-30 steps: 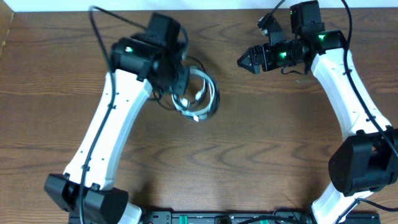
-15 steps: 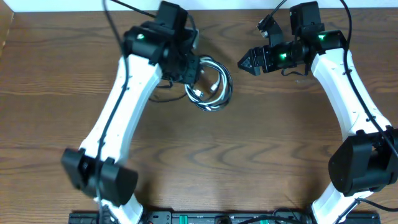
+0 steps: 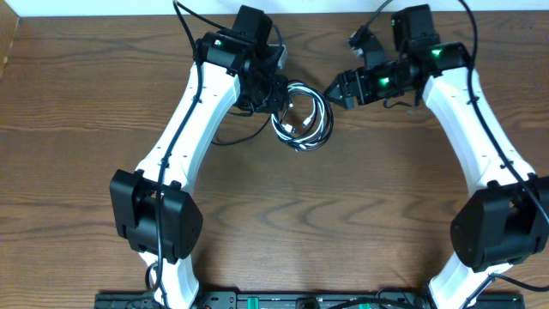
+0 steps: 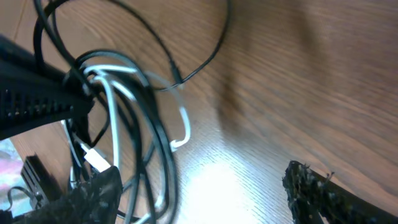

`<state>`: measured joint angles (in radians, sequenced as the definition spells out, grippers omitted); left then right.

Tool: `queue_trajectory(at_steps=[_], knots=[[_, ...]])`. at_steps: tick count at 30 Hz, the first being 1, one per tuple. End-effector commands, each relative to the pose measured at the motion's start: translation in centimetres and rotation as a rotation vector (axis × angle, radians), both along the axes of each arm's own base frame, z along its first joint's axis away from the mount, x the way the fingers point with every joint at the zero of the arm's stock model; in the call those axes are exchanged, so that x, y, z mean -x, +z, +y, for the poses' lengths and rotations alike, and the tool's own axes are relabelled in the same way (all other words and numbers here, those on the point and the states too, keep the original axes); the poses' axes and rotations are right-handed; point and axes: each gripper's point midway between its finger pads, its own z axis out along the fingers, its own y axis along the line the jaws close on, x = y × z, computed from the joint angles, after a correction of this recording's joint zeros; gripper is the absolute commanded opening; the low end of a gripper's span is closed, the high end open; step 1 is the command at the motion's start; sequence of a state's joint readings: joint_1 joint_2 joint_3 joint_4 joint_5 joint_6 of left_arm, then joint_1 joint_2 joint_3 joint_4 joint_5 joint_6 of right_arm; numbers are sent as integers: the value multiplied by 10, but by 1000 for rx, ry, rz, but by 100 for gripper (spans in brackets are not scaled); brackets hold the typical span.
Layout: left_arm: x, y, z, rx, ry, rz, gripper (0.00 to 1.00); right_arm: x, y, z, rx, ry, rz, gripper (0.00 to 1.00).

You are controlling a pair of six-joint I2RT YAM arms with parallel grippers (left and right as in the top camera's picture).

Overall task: Untangle cables
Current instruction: 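Bring the right gripper to the hanging loops and grasp a strand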

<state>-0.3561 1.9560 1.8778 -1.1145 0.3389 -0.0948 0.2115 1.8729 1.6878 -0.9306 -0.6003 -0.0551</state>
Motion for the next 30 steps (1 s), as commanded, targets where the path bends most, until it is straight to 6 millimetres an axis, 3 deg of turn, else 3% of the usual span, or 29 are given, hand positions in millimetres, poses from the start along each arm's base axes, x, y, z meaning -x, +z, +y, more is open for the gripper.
queue_trajectory(at_steps=[1, 5, 13, 17, 20, 24, 30], knots=[[0, 10, -3, 33, 30, -5, 7, 3, 12, 11, 26, 16, -45, 79], [0, 9, -3, 30, 31, -7, 7, 5, 10, 17, 38, 15, -38, 75], [-2, 10, -4, 33, 30, -13, 8, 7, -13, 11, 231, -135, 9, 61], [-4, 11, -5, 37, 30, -24, 7, 10, -29, 3, 302, -195, 57, 48], [-6, 16, -4, 44, 32, -42, 7, 10, -48, -16, 384, -304, 131, 32], [-7, 33, -4, 88, 32, -75, 7, 9, -65, -29, 407, -350, 194, 20], [-1, 75, -27, 348, -38, -92, 7, 5, -87, -29, 391, -346, 249, 14]])
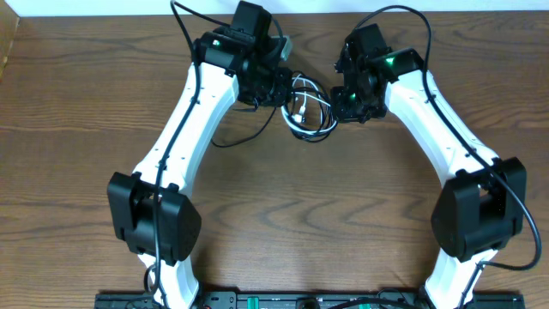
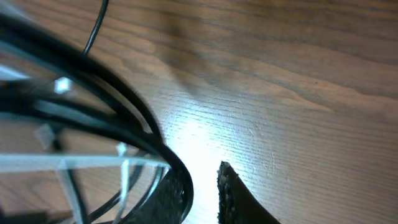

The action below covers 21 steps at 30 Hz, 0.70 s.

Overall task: Untangle cables
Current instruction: 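Bring the right gripper to the hanging loops and grasp a strand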

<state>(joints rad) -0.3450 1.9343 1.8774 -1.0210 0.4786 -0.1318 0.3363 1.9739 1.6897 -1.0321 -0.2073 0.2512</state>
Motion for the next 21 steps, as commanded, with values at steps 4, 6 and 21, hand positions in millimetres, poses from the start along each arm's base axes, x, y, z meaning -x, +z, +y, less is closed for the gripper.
queue_trajectory(at_steps=[4, 6, 21], knots=[[16, 83, -17, 412, -116, -25, 7, -12, -21, -18, 57, -63, 23, 14], [21, 108, -16, 575, -171, -10, 7, -15, -25, -20, 58, -70, 23, 14], [15, 131, 11, 724, -168, -5, 8, -21, 19, 4, -292, 231, -78, 52]])
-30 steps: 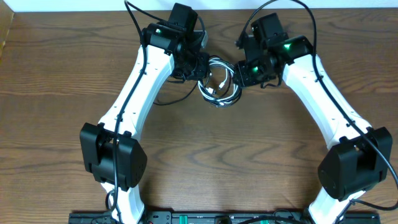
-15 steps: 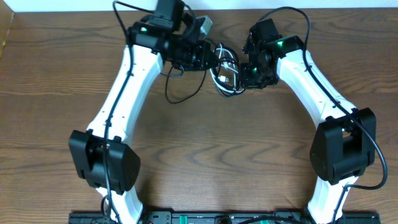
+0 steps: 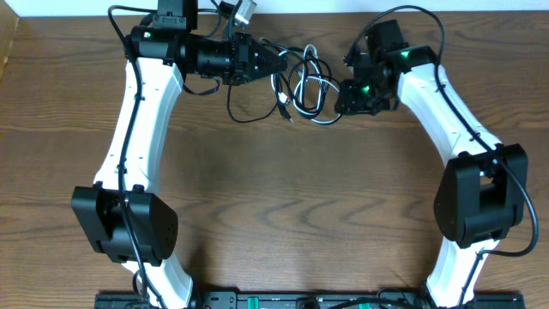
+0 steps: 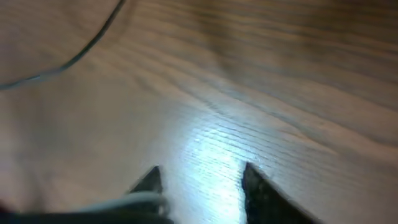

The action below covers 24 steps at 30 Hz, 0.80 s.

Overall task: Untangle cables
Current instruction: 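Bring the right gripper to the hanging loops and grasp a strand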

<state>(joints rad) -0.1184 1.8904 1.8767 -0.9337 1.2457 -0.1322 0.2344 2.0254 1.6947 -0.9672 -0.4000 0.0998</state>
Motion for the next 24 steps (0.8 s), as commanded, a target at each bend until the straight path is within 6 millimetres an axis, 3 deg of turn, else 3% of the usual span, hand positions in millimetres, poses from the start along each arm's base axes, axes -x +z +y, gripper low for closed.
queue_trajectory(at_steps=[1, 3, 6, 9, 13, 18, 24], knots=[[9, 21, 0, 24, -10, -48, 7, 2, 35, 12, -158, 165, -83, 57], [3, 11, 4, -39, 29, -47, 8, 2, 53, 8, -188, 187, -116, 70], [-5, -11, 15, -164, 111, -4, 7, 0, 78, 0, -190, 172, -164, 80], [-10, -30, 27, -277, 198, 66, 8, 2, 95, 0, -200, 176, -205, 82], [-11, -48, 37, -383, 288, 148, 7, 4, 100, 8, -206, 196, -221, 82], [-8, -51, 33, -394, 297, 181, 7, 7, 101, 29, -218, 234, -234, 81], [-3, -51, 23, -391, 286, 199, 8, 9, 116, 72, -292, 319, -312, 80]])
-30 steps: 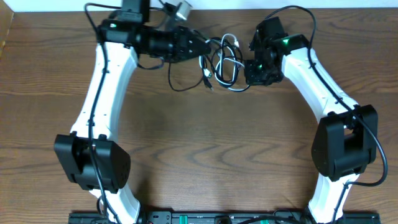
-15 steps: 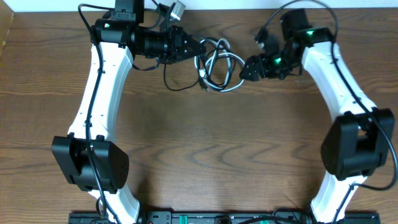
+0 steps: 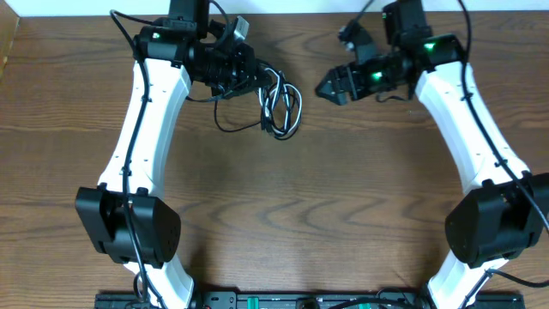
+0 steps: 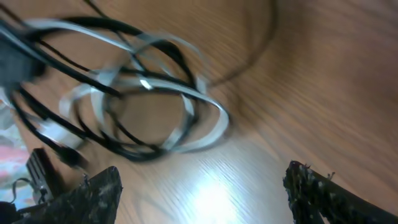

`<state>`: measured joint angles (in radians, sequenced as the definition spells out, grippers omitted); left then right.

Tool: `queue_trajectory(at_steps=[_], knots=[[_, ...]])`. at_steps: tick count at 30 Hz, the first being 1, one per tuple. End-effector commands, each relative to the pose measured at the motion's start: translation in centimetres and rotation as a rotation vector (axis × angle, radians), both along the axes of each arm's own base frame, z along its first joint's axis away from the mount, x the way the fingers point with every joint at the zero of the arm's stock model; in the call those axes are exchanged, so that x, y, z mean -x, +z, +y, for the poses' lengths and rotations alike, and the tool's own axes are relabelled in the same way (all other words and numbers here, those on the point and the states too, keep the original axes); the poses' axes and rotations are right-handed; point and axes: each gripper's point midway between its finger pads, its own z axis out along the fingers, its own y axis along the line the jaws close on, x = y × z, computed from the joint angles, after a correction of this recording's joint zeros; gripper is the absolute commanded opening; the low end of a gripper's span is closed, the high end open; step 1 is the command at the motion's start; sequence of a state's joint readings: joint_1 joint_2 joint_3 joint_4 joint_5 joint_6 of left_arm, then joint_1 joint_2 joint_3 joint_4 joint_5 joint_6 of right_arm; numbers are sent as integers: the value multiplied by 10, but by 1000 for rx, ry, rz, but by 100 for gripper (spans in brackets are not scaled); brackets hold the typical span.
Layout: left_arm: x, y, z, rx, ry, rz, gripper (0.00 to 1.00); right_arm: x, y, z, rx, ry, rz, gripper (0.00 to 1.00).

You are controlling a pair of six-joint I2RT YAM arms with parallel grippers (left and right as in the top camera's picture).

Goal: Untangle cables

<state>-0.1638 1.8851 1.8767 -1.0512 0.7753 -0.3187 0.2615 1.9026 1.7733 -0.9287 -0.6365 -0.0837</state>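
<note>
A tangle of black and white cables [image 3: 280, 107] lies in loose loops on the wooden table, left of centre at the back. My left gripper [image 3: 257, 79] is at the tangle's upper left and looks shut on it. A thin black strand [image 3: 225, 122] loops out to the left below that gripper. My right gripper [image 3: 326, 88] stands apart from the tangle, to its right. In the right wrist view the gripper [image 4: 202, 190] is wide open with bare table between its fingers [image 4: 93, 193], and the cable loops [image 4: 137, 93] lie ahead of them, blurred.
The table's back edge meets a white wall [image 3: 309, 7] just behind both arms. A black rail [image 3: 257, 300] runs along the front edge between the arm bases. A thin black strand [image 4: 261, 43] curves away at the far side of the tangle.
My right gripper, nearly shut at the tangle's right edge before, is now wide open and drawn back to the right. The tangle now sits further left and lower, bunched under my left gripper.
First my left gripper held the tangle at the table's middle back while my right stood open beside it. Then my right gripper was at the tangle's right side, its fingers close together. Then the tangle was spread between both grippers. Now only my left holds it.
</note>
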Motion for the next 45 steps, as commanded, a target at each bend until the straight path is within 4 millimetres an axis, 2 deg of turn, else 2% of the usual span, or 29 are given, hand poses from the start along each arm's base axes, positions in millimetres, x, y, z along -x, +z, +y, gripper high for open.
queue_trajectory(at_steps=[1, 4, 10, 16, 20, 27, 32, 36, 40, 45], knots=[[7, 14, -5, 5, 12, -12, 7, 6, 16, 28, -58, 66, -43, 80], [10, 14, -9, 5, 3, -3, 7, 5, 21, 46, -73, 103, -99, 76], [21, 12, -16, 8, -17, 38, 8, -2, 25, 60, -99, 108, -138, 69], [29, 16, -23, 48, -43, 67, 7, -3, 3, 69, -98, 119, -86, 60], [29, 15, -23, 48, -43, 67, 7, -2, 0, 72, -95, 125, -79, 55], [30, 15, -23, 46, -47, 66, 7, -15, 3, 66, -98, 83, -107, 29], [31, 15, -22, 38, -72, 44, 7, -37, -5, 33, -47, -89, -61, 1], [35, 13, -21, 25, -107, 31, 7, -57, -11, -11, -17, -247, -15, 1], [41, 10, -20, 6, -155, 13, 7, -71, -23, -71, 49, -421, 36, 1], [48, 8, -18, -15, -244, -46, 7, -74, -39, -151, 145, -625, 108, 1]])
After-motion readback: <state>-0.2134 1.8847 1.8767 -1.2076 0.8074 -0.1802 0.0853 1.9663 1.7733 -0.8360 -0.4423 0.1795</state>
